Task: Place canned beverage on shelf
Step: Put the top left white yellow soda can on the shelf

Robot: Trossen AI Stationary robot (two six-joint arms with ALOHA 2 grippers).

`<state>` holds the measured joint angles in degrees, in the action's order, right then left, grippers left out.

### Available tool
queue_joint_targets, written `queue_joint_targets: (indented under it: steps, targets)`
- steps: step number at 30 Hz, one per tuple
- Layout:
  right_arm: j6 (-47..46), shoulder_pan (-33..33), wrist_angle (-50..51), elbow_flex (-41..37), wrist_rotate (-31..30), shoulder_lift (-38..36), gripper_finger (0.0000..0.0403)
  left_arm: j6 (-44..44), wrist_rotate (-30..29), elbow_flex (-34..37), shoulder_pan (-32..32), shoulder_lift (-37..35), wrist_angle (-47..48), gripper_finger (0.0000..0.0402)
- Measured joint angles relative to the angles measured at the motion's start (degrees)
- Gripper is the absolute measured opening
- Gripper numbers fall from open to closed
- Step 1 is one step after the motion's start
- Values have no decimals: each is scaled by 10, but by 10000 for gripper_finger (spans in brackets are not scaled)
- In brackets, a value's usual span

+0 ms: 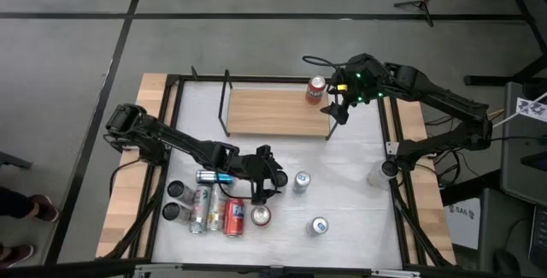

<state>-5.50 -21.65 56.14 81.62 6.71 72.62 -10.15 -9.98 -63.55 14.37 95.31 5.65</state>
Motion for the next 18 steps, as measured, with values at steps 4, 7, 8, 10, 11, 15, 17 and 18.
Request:
queue_joint_targets:
  steps: [4, 7, 8, 10, 11, 15, 17, 18]
  targets:
    - [0, 0, 0, 0, 0, 0, 363, 0, -15, 0, 0, 0, 0, 366]
    - [0, 0, 0, 0, 0, 0, 363, 0, -15, 0, 0, 0, 0, 366]
    - [0, 0, 0, 0, 0, 0, 363, 0, -15, 0, 0, 0, 0, 365]
    - [0, 0, 0, 0, 0, 0, 363, 0, -15, 0, 0, 0, 0, 359]
    - [0, 0, 0, 0, 0, 0, 363, 1, -15, 0, 0, 0, 0, 354]
    - [0, 0, 0, 0, 0, 0, 363, 2, -12, 0, 0, 2, 0, 327]
    - [0, 0, 0, 0, 0, 0, 363, 2, -9, 0, 0, 3, 1, 311]
    - [0, 0, 0, 0, 0, 0, 363, 2, -9, 0, 0, 3, 1, 303]
